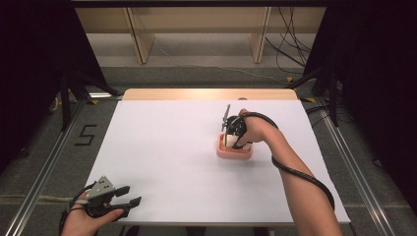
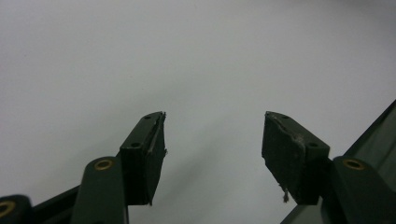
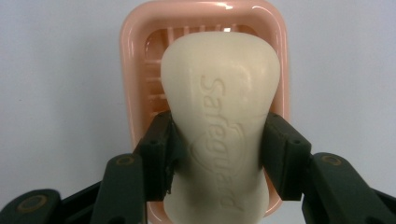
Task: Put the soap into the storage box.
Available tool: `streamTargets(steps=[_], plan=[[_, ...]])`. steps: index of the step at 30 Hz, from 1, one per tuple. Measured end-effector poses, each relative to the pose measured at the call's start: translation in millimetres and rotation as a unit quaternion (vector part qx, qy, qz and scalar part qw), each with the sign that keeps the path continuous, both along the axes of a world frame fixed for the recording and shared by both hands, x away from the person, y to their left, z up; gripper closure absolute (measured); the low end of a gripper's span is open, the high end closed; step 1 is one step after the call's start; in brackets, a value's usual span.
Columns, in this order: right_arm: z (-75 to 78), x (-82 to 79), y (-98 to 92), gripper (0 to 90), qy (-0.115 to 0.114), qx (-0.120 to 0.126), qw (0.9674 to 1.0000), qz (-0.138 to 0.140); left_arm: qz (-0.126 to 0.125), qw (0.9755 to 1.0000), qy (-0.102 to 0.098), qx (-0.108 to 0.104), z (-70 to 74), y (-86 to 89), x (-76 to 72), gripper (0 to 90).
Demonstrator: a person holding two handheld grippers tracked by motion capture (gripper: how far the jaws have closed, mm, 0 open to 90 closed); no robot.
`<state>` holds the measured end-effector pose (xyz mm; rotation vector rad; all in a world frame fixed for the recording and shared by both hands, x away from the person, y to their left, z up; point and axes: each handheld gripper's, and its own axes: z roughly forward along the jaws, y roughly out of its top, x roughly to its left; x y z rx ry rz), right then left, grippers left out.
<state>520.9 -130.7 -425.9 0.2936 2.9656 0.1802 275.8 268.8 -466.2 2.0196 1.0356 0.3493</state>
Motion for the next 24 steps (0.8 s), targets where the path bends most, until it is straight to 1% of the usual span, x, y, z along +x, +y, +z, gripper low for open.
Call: streamTargets(steps=[1,2,3,5,6,9,10,13,14,15,17,19,20,22,23,24], plan=[[-0.5,0.9,-0.2,50.4,0.000,-0.001,1.0000,0.005,-0.003,1.0000,0.001,0.004,0.5,0.7,0.2,39.1],[-0.8,0.9,0.1,50.4,0.000,-0.001,1.0000,0.004,0.002,1.0000,-0.002,0.000,-0.1,0.1,0.2,39.2],[-1.7,2.7,-0.3,50.4,-0.002,-0.003,0.9999,0.016,0.002,1.0000,-0.002,-0.001,-0.4,0.1,0.4,39.2],[-2.3,3.5,-0.5,50.4,-0.004,-0.002,0.9998,0.022,-0.002,1.0000,0.001,0.004,0.1,0.5,0.4,39.2],[-2.7,2.8,-0.1,50.4,-0.003,0.001,0.9998,0.017,0.001,1.0000,-0.006,0.007,-0.4,0.4,0.8,39.2],[-4.0,2.5,0.5,50.3,0.001,-0.003,0.9999,0.013,0.000,1.0000,-0.002,0.003,0.0,0.4,0.3,39.2],[-3.2,0.1,1.9,50.4,0.005,-0.005,1.0000,-0.003,0.001,1.0000,-0.002,0.002,-0.2,0.3,0.3,39.2],[-3.4,0.7,2.2,50.4,0.003,-0.005,1.0000,0.000,-0.001,1.0000,0.003,0.003,0.0,0.9,0.4,39.2],[-3.3,1.0,2.4,50.4,0.004,-0.006,1.0000,0.001,0.001,1.0000,-0.001,0.000,-0.4,0.4,0.4,39.2],[-3.3,1.9,2.3,50.4,0.003,-0.006,1.0000,0.007,0.003,1.0000,-0.002,0.002,-0.2,0.4,0.3,39.2],[-3.6,2.4,2.5,50.3,0.007,-0.006,0.9999,0.008,0.000,1.0000,0.002,0.001,-0.1,0.7,0.4,39.2],[-3.9,2.1,3.0,50.2,0.005,-0.009,0.9999,0.003,0.003,1.0000,-0.001,0.002,-0.3,0.5,0.2,39.2],[-4.1,2.0,3.2,49.9,0.005,-0.010,0.9999,0.001,0.003,1.0000,-0.001,-0.001,-0.4,0.4,0.3,39.2],[-4.2,1.8,2.8,49.0,0.003,-0.006,1.0000,-0.004,0.003,1.0000,-0.001,0.000,-0.4,0.4,0.3,39.2],[-4.0,3.0,1.9,48.5,-0.001,-0.001,1.0000,-0.002,0.002,1.0000,-0.001,0.001,-0.5,0.5,0.4,39.2],[-2.4,1.0,1.8,47.2,0.006,0.004,0.9999,-0.015,-0.001,1.0000,0.003,0.003,-0.1,0.9,0.5,39.2]])
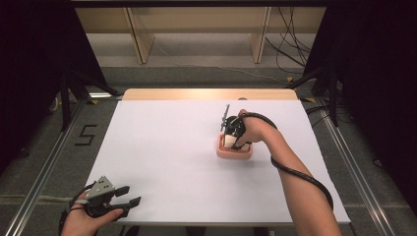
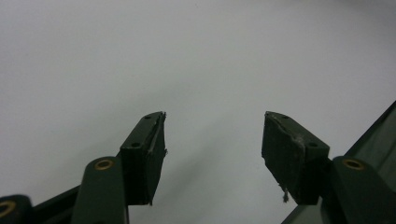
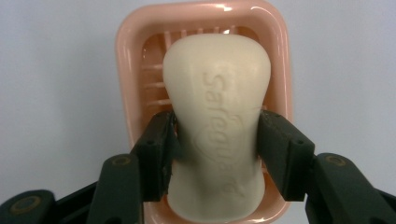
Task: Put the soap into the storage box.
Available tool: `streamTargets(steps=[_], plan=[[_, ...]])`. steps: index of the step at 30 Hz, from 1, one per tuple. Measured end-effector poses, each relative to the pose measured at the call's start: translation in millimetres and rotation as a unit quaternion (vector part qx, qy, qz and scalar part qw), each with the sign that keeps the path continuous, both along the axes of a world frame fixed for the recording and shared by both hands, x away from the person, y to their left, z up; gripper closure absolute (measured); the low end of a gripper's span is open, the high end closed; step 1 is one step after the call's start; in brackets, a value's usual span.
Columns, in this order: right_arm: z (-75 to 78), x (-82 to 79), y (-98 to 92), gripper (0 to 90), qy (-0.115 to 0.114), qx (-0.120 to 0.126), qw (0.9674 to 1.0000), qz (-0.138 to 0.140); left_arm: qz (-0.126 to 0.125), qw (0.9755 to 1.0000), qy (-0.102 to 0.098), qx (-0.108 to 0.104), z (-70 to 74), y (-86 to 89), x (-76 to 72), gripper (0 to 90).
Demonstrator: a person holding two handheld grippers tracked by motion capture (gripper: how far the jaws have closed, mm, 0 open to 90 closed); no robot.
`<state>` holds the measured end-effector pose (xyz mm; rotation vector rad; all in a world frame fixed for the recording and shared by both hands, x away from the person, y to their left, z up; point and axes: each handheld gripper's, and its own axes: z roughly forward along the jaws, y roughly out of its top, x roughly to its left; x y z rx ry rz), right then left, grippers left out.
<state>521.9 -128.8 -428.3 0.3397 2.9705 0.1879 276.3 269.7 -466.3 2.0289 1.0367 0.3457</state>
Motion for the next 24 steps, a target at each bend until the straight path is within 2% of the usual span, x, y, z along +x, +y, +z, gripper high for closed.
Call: streamTargets(steps=[4,5,6,7,10,11,14,15,17,20,22,23,24], plan=[[7.1,-1.2,-3.8,40.0,-0.012,0.016,0.9997,-0.010,-0.004,1.0000,-0.005,0.004,-0.3,0.1,1.1,39.1],[10.3,-3.6,-4.8,38.3,-0.007,0.027,0.9993,-0.025,0.001,0.9999,-0.011,0.000,-1.3,-1.0,1.1,39.1],[12.2,-5.6,-5.7,36.8,-0.006,0.031,0.9990,-0.031,0.005,1.0000,-0.008,-0.003,-1.3,-1.7,0.2,39.1],[13.6,-6.4,-7.6,35.9,-0.009,0.030,0.9992,-0.025,0.007,0.9999,-0.008,-0.013,-2.2,-2.7,-0.1,39.1],[16.7,-9.4,-12.8,34.5,-0.024,0.034,0.9990,-0.017,0.005,0.9999,-0.006,-0.010,-1.8,-2.2,-0.1,39.1],[19.1,-14.8,-14.1,34.1,-0.018,0.035,0.9983,-0.044,0.007,0.9999,-0.005,-0.007,-1.6,-2.4,-0.3,39.1],[21.8,-18.2,-20.0,33.1,-0.023,0.042,0.9982,-0.036,0.009,0.9998,-0.001,-0.016,-2.2,-3.7,-0.9,39.1],[23.2,-22.3,-22.1,32.6,-0.021,0.050,0.9972,-0.050,0.009,0.9998,-0.001,-0.016,-2.1,-3.7,-0.9,39.1],[24.3,-25.5,-25.7,32.4,-0.017,0.067,0.9962,-0.053,0.009,0.9999,-0.005,-0.012,-1.8,-3.3,-0.8,39.1],[25.6,-33.5,-32.2,32.9,-0.027,0.075,0.9945,-0.068,0.008,0.9999,-0.001,-0.011,-1.7,-3.0,-0.7,39.1],[26.1,-37.6,-38.0,33.1,-0.030,0.094,0.9928,-0.068,0.012,0.9998,0.001,-0.015,-2.3,-3.9,-1.1,39.1],[25.7,-42.2,-40.3,33.3,-0.037,0.099,0.9908,-0.085,0.007,0.9998,0.010,-0.017,-1.8,-3.8,-1.2,39.1],[24.6,-45.7,-43.2,33.9,-0.046,0.104,0.9905,-0.077,0.009,0.9998,0.009,-0.018,-2.1,-4.1,-1.3,39.1]])
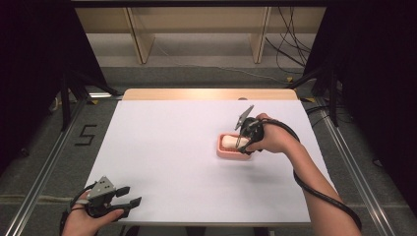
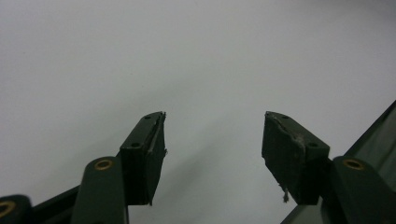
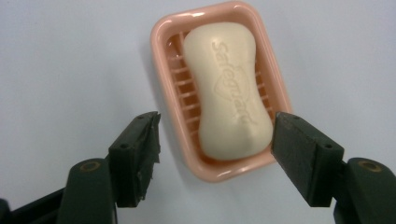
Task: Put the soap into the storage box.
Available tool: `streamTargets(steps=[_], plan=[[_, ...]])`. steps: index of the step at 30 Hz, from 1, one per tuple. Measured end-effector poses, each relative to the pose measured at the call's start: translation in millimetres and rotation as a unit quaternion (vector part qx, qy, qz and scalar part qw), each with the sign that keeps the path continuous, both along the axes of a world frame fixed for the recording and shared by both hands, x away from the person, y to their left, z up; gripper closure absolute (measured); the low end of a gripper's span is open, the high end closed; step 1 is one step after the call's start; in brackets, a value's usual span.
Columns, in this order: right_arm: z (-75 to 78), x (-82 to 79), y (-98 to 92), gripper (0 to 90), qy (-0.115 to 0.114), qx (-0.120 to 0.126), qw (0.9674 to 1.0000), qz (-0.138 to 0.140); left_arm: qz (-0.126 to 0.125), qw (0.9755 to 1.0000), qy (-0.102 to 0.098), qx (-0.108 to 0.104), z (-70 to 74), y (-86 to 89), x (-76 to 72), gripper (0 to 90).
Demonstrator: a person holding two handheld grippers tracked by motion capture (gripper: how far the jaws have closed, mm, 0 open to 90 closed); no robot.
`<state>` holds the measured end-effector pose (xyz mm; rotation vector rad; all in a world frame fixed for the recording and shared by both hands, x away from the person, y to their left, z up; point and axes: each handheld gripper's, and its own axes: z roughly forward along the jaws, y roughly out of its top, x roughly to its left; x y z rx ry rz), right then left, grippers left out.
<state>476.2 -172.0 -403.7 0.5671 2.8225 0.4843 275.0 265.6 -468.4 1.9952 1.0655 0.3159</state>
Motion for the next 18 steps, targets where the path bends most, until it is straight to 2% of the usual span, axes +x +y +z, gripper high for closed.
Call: streamTargets(steps=[1,2,5,6,7,8,9,10,11,12,13,14,15,16,17,18], plan=[[-0.8,-4.3,-1.8,33.8,-0.003,0.002,1.0000,-0.005,0.000,1.0000,0.000,0.000,-0.1,-0.1,0.0,39.0],[-1.4,-6.5,-3.5,33.8,-0.003,0.004,1.0000,-0.002,0.002,0.9999,-0.001,0.010,-0.2,0.8,0.6,39.0],[-4.4,-16.4,-10.4,33.9,-0.007,0.012,0.9999,-0.001,0.000,1.0000,-0.004,0.005,-0.3,0.1,0.6,39.0],[-6.3,-20.4,-13.5,33.9,-0.010,0.013,0.9999,0.001,-0.001,0.9999,-0.009,0.009,0.0,0.3,0.5,39.0],[-7.7,-24.8,-15.9,34.1,-0.009,0.012,0.9998,-0.009,-0.011,0.9995,-0.015,0.026,0.6,2.6,2.1,39.0],[-8.5,-27.0,-18.1,34.3,-0.013,0.011,0.9998,-0.009,-0.004,0.9999,-0.008,0.014,0.4,1.0,0.4,39.0],[-10.6,-30.8,-21.0,34.5,-0.015,0.019,0.9997,-0.007,-0.011,0.9996,-0.013,0.025,0.7,2.6,1.5,39.0],[-11.6,-33.4,-22.9,34.5,-0.017,0.022,0.9996,-0.011,-0.006,0.9998,-0.012,0.018,0.3,1.5,1.4,39.0],[-12.8,-36.6,-25.5,34.5,-0.023,0.023,0.9994,-0.014,0.003,0.9999,-0.002,0.012,-0.3,0.9,0.5,39.0],[-15.1,-41.4,-28.6,34.5,-0.021,0.028,0.9992,-0.019,0.004,0.9999,-0.009,0.005,-1.2,-0.2,0.6,39.0],[-17.3,-44.6,-30.9,34.5,-0.027,0.030,0.9989,-0.021,0.004,1.0000,-0.006,0.004,-1.1,-0.2,0.4,39.0],[-18.5,-47.6,-32.7,34.5,-0.025,0.031,0.9989,-0.025,0.000,0.9999,-0.013,0.010,-0.8,0.3,0.9,39.0],[-21.3,-51.1,-35.7,34.5,-0.031,0.033,0.9987,-0.025,0.000,0.9999,-0.012,0.010,-0.9,0.2,0.8,39.0],[-22.6,-54.6,-38.1,34.5,-0.027,0.034,0.9986,-0.032,-0.003,0.9999,-0.008,0.014,-0.2,0.7,0.8,38.9],[-24.5,-57.6,-39.9,34.6,-0.028,0.035,0.9983,-0.036,-0.010,0.9996,-0.007,0.024,0.5,2.0,1.2,38.9],[-27.0,-60.5,-42.5,34.6,-0.032,0.037,0.9980,-0.040,-0.009,0.9997,-0.007,0.023,0.3,1.7,1.1,38.9]])
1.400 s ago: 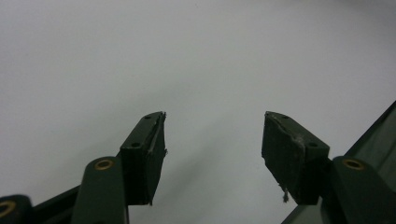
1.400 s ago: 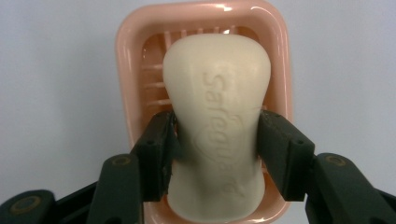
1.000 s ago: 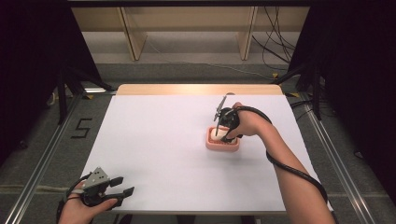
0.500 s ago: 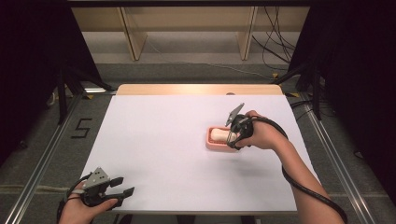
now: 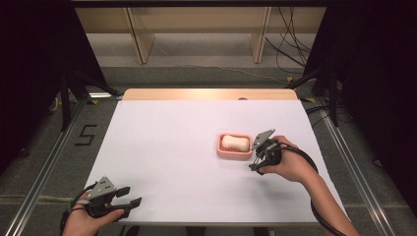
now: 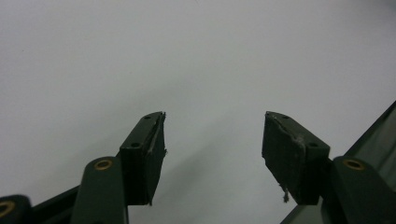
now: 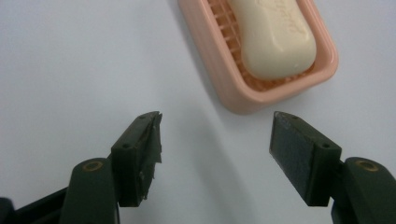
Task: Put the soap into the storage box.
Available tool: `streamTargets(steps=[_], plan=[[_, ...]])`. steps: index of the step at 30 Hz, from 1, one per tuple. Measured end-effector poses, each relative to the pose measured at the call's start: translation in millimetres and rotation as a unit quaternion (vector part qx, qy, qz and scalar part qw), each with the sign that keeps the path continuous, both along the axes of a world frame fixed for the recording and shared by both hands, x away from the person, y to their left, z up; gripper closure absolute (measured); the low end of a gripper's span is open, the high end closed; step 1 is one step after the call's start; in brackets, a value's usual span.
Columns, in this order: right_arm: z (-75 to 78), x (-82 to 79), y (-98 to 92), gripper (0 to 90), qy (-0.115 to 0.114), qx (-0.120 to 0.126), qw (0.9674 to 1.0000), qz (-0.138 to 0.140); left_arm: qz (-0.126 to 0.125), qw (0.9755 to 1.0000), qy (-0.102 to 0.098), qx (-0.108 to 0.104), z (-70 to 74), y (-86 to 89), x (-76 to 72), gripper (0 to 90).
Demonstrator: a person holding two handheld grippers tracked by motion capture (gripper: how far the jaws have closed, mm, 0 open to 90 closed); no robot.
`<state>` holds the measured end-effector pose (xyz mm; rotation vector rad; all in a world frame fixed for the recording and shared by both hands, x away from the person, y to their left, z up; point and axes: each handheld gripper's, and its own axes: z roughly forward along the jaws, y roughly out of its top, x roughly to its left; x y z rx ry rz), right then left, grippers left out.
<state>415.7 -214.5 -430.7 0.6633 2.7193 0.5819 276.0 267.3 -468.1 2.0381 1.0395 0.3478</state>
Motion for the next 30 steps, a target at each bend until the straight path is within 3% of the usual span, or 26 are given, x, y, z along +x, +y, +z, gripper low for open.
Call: streamTargets(steps=[1,2,3,5,11,13,15,19,20,21,22,23,26,30], plan=[[-1.8,-2.6,-1.2,34.6,-0.001,0.005,1.0000,-0.006,0.003,1.0000,-0.005,-0.003,-0.8,-0.6,0.0,38.9],[-4.4,-2.9,-3.4,34.6,-0.006,0.006,0.9999,0.008,0.002,1.0000,-0.003,-0.002,-0.5,-0.4,-0.1,38.9],[-6.8,-7.8,-5.2,34.6,-0.004,0.008,0.9999,-0.010,0.003,1.0000,-0.004,-0.002,-0.7,-0.5,-0.1,38.9],[-11.2,-11.0,-8.1,34.7,-0.001,0.013,0.9999,-0.010,-0.001,1.0000,0.001,0.001,-0.1,0.2,0.0,38.9],[-20.8,-27.1,-14.1,34.8,-0.027,0.030,0.9988,-0.028,0.001,1.0000,0.001,0.001,-0.4,0.1,-0.1,38.8],[-24.1,-33.8,-14.0,35.0,-0.022,0.046,0.9983,-0.029,0.000,1.0000,-0.001,0.002,-0.4,0.5,0.2,38.8],[-28.2,-39.2,-15.5,35.5,-0.030,0.044,0.9981,-0.029,0.003,1.0000,0.003,0.001,-0.6,0.4,-0.2,38.8],[-34.9,-49.9,-16.4,36.2,-0.044,0.071,0.9954,-0.048,0.005,1.0000,0.000,-0.004,-0.1,0.0,-0.9,38.8],[-36.2,-51.5,-17.4,36.4,-0.048,0.075,0.9945,-0.054,-0.002,0.9999,-0.012,0.007,-0.4,1.7,1.4,38.8],[-37.2,-52.3,-18.6,36.7,-0.053,0.078,0.9939,-0.058,0.014,0.9998,0.000,-0.016,-1.4,-1.3,-1.0,38.8],[-36.7,-53.0,-20.6,36.8,-0.048,0.076,0.9942,-0.058,0.012,0.9997,-0.001,-0.019,-1.5,-1.4,-0.9,38.8],[-39.5,-53.8,-20.7,37.1,-0.058,0.087,0.9923,-0.067,0.013,0.9998,-0.002,-0.016,-1.2,-1.3,-1.1,38.9],[-40.2,-55.6,-22.1,38.0,-0.053,0.090,0.9919,-0.072,0.000,1.0000,0.000,-0.002,-0.1,0.5,-0.1,38.9],[-40.9,-56.6,-20.9,39.8,-0.057,0.102,0.9899,-0.080,0.006,0.9999,-0.003,-0.010,-0.5,-1.1,-0.8,38.9]])
